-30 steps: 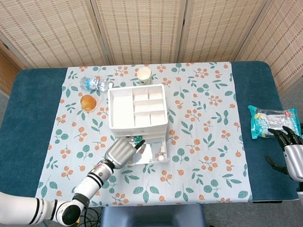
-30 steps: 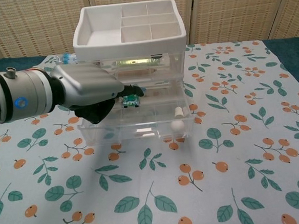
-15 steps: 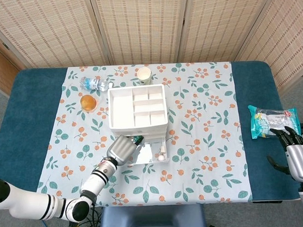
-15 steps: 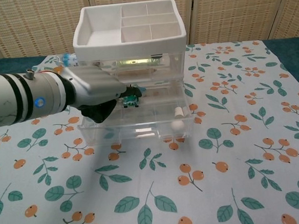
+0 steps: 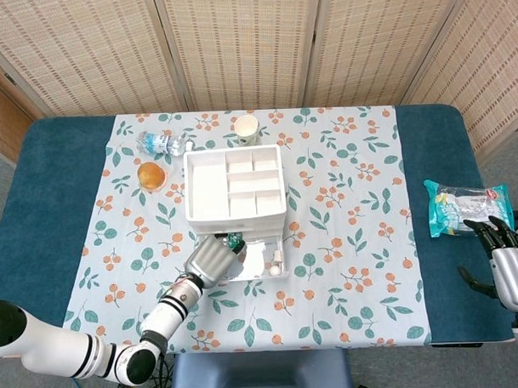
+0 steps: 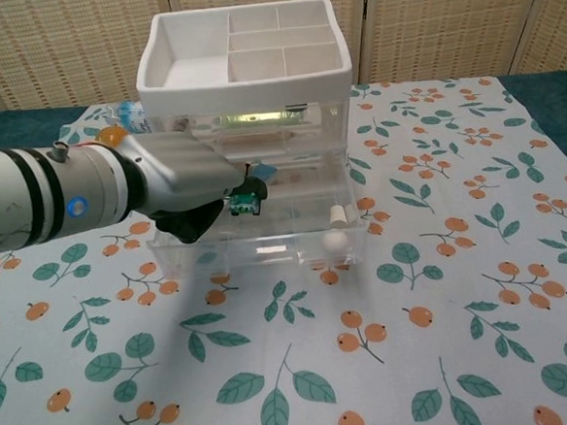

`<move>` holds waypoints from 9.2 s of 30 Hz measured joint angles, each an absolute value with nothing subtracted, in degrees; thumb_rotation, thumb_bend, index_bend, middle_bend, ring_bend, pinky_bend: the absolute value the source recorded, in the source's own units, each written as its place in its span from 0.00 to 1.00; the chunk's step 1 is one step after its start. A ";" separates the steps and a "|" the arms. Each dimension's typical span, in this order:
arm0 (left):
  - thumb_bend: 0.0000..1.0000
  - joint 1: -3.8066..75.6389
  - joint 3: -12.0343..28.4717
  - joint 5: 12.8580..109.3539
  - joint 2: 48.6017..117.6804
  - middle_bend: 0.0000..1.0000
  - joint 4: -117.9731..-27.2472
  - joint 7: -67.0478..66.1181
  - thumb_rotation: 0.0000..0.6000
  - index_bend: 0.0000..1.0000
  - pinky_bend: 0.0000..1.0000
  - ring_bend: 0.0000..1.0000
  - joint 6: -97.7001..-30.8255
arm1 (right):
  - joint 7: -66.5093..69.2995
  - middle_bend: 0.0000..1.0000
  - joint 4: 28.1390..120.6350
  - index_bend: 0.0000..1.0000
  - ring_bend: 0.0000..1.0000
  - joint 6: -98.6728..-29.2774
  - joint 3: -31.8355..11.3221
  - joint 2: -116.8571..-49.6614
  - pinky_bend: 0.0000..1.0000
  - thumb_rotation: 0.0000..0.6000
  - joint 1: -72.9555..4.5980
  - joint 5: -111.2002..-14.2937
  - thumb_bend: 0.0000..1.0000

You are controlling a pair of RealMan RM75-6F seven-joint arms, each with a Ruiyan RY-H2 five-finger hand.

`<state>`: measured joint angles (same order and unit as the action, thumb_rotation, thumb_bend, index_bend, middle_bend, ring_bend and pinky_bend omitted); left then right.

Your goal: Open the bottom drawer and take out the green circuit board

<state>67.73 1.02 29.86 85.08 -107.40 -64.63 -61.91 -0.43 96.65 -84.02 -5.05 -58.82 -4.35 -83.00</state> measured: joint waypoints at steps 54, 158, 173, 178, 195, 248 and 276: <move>0.09 54.18 -1.01 84.31 83.69 1.00 -90.17 -30.31 1.00 0.29 1.00 1.00 -64.38 | -0.11 0.22 96.74 0.14 0.13 -84.31 -5.37 -58.64 0.21 1.00 -4.34 -83.15 0.29; 0.25 55.84 2.54 91.26 88.09 1.00 -79.05 -42.29 1.00 0.38 1.00 1.00 -50.95 | -0.30 0.22 97.23 0.14 0.13 -84.91 -5.55 -57.90 0.21 1.00 -3.52 -82.29 0.29; 0.27 56.44 2.27 93.07 89.49 1.00 -76.16 -39.39 1.00 0.44 1.00 1.00 -51.47 | 0.08 0.22 96.94 0.14 0.13 -85.02 -5.68 -57.92 0.21 1.00 -3.38 -82.09 0.29; 0.32 56.59 2.21 93.80 90.22 1.00 -74.69 -37.60 1.00 0.48 1.00 1.00 -52.07 | 0.15 0.22 96.93 0.14 0.13 -85.16 -5.72 -57.89 0.21 1.00 -3.28 -82.02 0.29; 0.36 55.87 1.46 96.42 89.21 1.00 -75.44 -33.48 1.00 0.53 1.00 1.00 -55.44 | 0.00 0.22 97.16 0.14 0.13 -85.07 -5.90 -57.92 0.21 1.00 -3.50 -82.16 0.29; 0.35 36.62 -1.88 87.85 76.92 1.00 -84.32 -31.27 1.00 0.38 1.00 1.00 -63.98 | -1.50 0.22 99.04 0.14 0.13 -86.12 -5.60 -57.76 0.21 1.00 -3.79 -84.27 0.29; 0.28 23.69 6.09 71.39 71.52 0.56 -92.35 -27.47 1.00 0.24 0.71 0.49 -77.33 | 1.33 0.23 97.91 0.14 0.13 -82.63 -5.49 -56.45 0.21 1.00 -4.90 -83.09 0.29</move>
<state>23.69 6.09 71.39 71.52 -92.35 -27.47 -77.33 1.33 97.91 -82.63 -5.49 -56.45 -4.90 -83.09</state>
